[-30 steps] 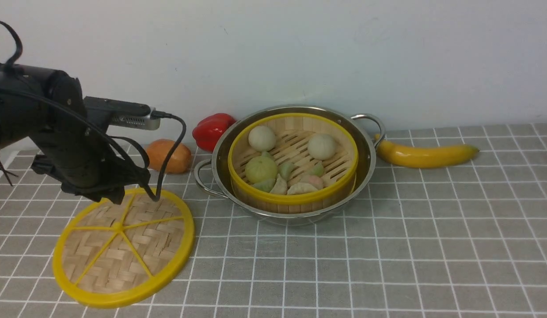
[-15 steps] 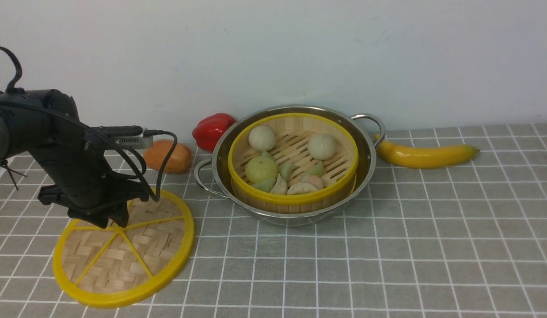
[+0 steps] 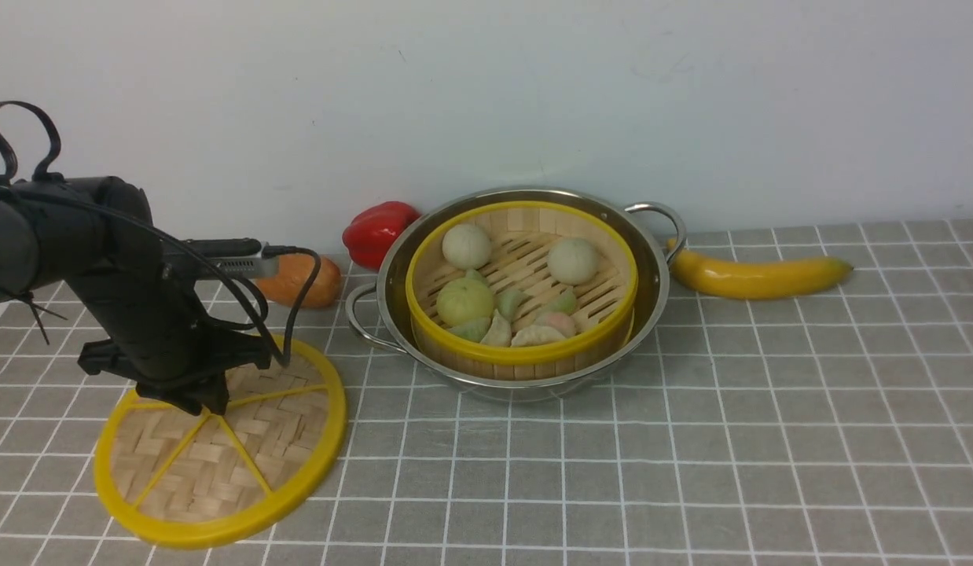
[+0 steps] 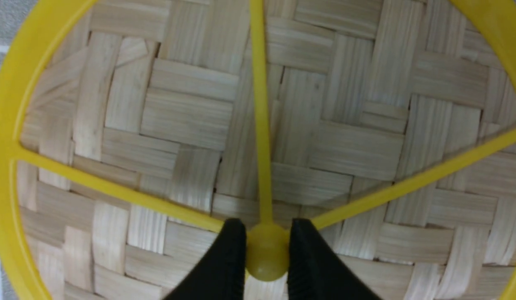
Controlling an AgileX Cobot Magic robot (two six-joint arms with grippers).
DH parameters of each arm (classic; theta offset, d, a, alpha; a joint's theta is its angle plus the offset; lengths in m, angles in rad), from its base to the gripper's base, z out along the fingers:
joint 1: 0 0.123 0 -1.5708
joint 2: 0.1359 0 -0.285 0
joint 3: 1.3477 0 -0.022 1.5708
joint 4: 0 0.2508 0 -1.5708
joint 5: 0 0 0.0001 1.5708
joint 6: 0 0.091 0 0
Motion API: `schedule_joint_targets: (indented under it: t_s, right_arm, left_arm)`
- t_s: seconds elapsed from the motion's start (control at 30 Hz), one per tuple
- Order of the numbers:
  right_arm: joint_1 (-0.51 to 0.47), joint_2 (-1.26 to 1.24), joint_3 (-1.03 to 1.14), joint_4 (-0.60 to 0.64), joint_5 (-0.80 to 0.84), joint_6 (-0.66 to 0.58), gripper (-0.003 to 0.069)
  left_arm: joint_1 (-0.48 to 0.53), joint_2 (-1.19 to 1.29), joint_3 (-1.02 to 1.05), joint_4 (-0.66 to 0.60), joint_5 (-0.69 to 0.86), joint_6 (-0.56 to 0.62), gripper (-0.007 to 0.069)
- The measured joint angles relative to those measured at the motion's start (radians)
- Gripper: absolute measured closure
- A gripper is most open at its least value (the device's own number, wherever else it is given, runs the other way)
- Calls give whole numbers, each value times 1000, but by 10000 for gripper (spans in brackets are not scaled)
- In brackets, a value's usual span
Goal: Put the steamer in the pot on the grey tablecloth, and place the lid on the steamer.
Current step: 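Grasp the bamboo steamer lid lying on the table by its centre knob, then place the yellow bamboo steamer lid onto the steamer in the pot with the left gripper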
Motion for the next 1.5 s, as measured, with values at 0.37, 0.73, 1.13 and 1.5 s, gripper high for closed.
schedule_joint_targets:
  t_s: [0.37,0.73,1.13,1.5]
  right_arm:
    - [0,0,0,-4,0,2,88]
    - [0,1,0,-3,0,20,88]
    - [0,1,0,-2,0,68,88]
    - [0,1,0,-3,0,70,88]
  left_arm:
    - [-8,-82,-209,153,265,-6,508]
    - [-330,22,-623,2,321,151,508]
    - [-497,350,-993,49,347,153,508]
    - [-497,428,-1024,44,328,156,508]
